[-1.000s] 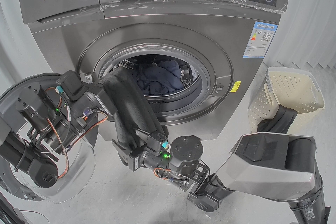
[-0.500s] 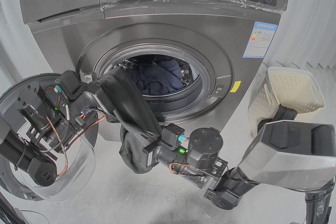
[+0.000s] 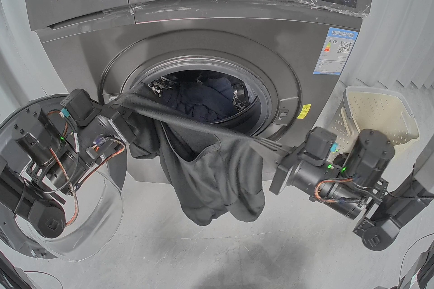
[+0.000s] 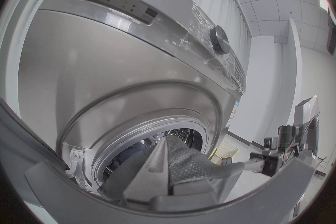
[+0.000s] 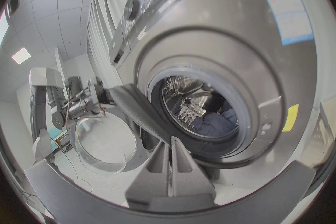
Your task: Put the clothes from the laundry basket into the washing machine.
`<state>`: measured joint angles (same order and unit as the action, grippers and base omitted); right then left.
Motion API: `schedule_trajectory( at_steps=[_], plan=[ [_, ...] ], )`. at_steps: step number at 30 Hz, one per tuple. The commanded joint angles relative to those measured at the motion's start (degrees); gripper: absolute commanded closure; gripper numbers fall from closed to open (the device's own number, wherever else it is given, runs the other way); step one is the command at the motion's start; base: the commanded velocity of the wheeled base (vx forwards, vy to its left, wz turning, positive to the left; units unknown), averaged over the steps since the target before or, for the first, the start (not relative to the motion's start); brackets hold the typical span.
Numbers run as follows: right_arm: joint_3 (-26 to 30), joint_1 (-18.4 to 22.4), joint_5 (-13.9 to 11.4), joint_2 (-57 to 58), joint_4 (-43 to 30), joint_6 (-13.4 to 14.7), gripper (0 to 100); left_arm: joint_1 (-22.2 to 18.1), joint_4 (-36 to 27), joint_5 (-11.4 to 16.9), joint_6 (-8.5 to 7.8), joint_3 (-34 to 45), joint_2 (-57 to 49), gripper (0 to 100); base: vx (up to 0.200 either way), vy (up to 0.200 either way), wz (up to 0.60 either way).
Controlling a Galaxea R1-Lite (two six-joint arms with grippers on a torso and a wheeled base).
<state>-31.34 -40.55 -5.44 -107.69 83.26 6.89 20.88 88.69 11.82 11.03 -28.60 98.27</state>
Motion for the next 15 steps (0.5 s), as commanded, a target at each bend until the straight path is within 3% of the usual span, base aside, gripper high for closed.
schedule_trajectory(
  at_steps=[1,7,13,15],
  plan=[
    [1.5,1.7,-0.4,7.1,0.1,0.0,100,-0.5,-0.1,0.7,0.04,1.3,-2.6,100,0.0,0.0,0.0],
    [1.2,6.3,-0.5,8.6,1.6,0.6,100,-0.8,0.3,3.4,-0.13,4.7,-3.1,100,0.0,0.0,0.0],
    [-0.3,6.7,0.3,7.6,4.9,2.2,100,0.4,0.3,3.9,-0.75,5.0,-4.6,100,0.0,0.0,0.0],
    [3.4,5.6,0.3,7.2,4.9,2.1,100,1.4,0.2,3.9,-0.75,3.9,-4.6,100,0.0,0.0,0.0]
  ],
)
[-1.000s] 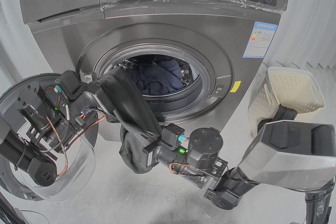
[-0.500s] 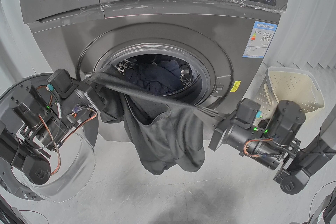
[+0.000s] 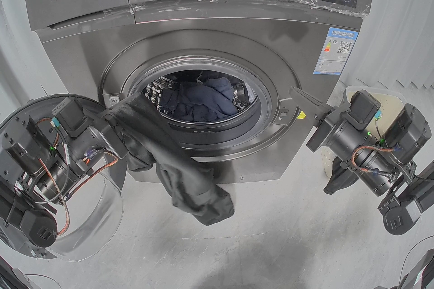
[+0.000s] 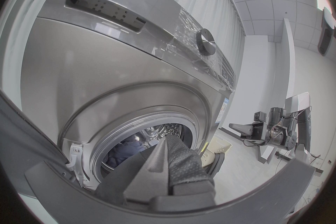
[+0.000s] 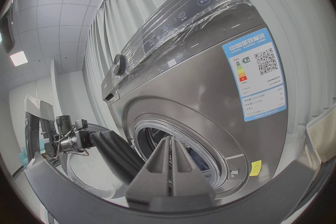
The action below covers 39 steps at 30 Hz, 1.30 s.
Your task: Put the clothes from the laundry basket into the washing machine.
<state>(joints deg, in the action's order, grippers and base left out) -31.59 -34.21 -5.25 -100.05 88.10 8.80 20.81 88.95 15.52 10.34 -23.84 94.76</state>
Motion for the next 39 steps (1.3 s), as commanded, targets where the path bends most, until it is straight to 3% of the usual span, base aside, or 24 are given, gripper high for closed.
schedule_trajectory(
  at_steps=[1,5,11,12,22,29,39],
  plan=[
    [6.3,-1.5,-0.2,-0.7,0.1,0.0,100,2.3,-0.2,0.0,-0.14,-1.1,-1.1,100,0.0,0.0,0.0],
    [9.0,-4.9,-0.2,-5.6,0.1,0.3,100,5.4,-0.3,-0.7,-1.46,-1.5,-0.5,100,0.0,0.0,0.0],
    [6.6,-10.6,0.2,-9.4,0.1,0.3,100,4.9,-0.3,-0.8,-2.16,-2.8,1.6,100,0.0,0.0,0.0],
    [6.1,-11.9,0.2,-9.8,0.1,0.3,0,4.9,-0.3,-0.8,-2.16,-3.2,1.8,100,0.0,0.0,0.0],
    [1.0,-22.9,1.7,-18.7,0.1,0.6,0,4.7,-0.2,-0.9,-2.34,-3.8,3.8,100,0.0,0.0,0.0],
    [-7.3,-22.9,1.7,-26.1,-1.0,0.3,0,4.7,-0.3,-2.7,-2.34,-5.5,3.9,100,0.0,0.0,0.0],
    [-18.4,-22.7,1.2,-34.1,-6.5,0.3,0,4.8,-0.3,-2.8,-2.34,-5.6,4.3,100,0.0,0.0,0.0]
  ],
)
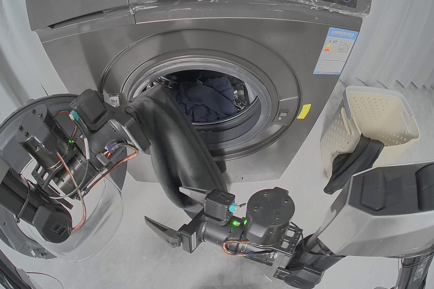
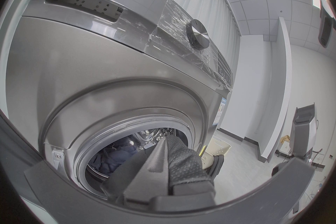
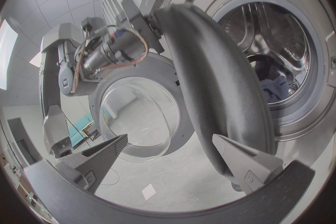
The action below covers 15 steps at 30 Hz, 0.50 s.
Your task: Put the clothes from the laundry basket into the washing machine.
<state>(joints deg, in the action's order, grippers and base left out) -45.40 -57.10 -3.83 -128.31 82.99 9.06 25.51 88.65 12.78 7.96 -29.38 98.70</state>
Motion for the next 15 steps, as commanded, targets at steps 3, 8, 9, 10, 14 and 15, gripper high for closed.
schedule_trajectory(
  at_steps=[3,8,9,10,14,15],
  plan=[
    [-8.3,1.1,-0.2,-8.5,-3.0,-0.1,0,0.1,0.0,0.0,0.04,-0.1,0.6,100,0.0,0.0,0.0],
    [-15.3,3.6,0.1,-12.5,-6.1,-0.4,0,0.1,0.0,0.0,0.04,-0.1,0.6,100,0.0,0.0,0.0],
    [-15.5,3.7,0.1,-12.6,-6.2,-0.4,0,0.1,0.0,0.0,0.04,-0.1,0.6,100,0.0,0.0,0.0],
    [-17.3,4.6,0.3,-13.5,-7.2,-0.8,0,0.1,0.0,0.0,0.04,-0.1,0.5,100,0.0,0.0,0.0],
    [-20.5,6.8,0.8,-15.2,-7.4,-3.1,0,0.1,0.0,0.0,0.04,-0.2,0.5,100,0.0,0.0,0.0],
    [-21.1,7.3,1.2,-15.4,-7.6,-3.4,0,0.1,0.0,0.0,0.04,-0.2,0.5,100,0.0,0.0,0.0]
  ],
)
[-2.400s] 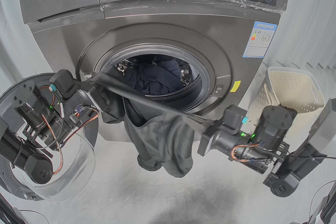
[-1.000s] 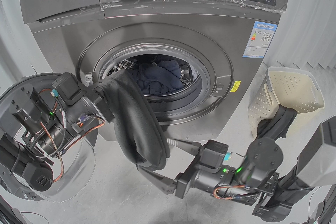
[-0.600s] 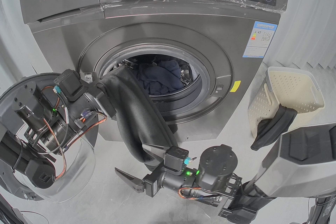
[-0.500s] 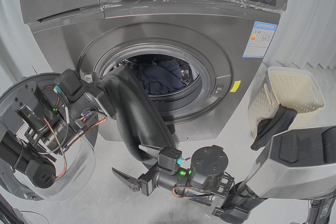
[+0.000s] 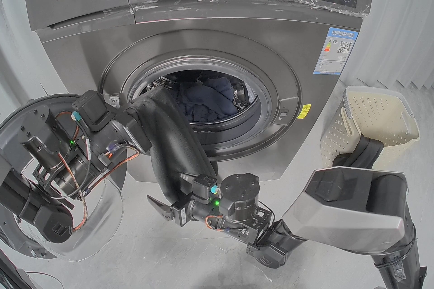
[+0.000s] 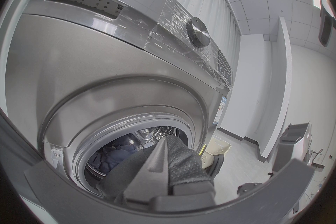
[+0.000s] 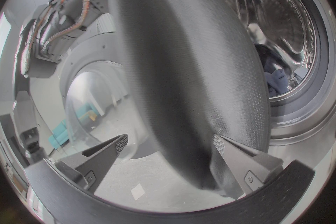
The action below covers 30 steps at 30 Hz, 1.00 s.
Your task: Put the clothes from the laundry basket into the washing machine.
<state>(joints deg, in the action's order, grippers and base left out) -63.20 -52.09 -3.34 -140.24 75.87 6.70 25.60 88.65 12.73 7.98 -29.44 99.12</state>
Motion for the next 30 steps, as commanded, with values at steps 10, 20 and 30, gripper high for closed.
schedule_trajectory(
  at_steps=[10,20,30],
  plan=[
    [-6.4,4.0,3.0,-4.9,-1.3,-1.1,100,0.0,0.0,0.0,0.01,-0.1,0.0,100,0.0,0.0,0.0],
    [-0.3,2.2,3.0,0.8,-0.1,-0.8,100,-0.9,0.0,0.0,0.1,-0.2,0.3,100,0.0,0.0,0.0],
    [21.4,4.7,2.5,22.2,0.9,-1.0,100,-4.0,0.0,0.1,0.36,-0.6,0.3,100,0.0,0.0,0.0]
  ],
)
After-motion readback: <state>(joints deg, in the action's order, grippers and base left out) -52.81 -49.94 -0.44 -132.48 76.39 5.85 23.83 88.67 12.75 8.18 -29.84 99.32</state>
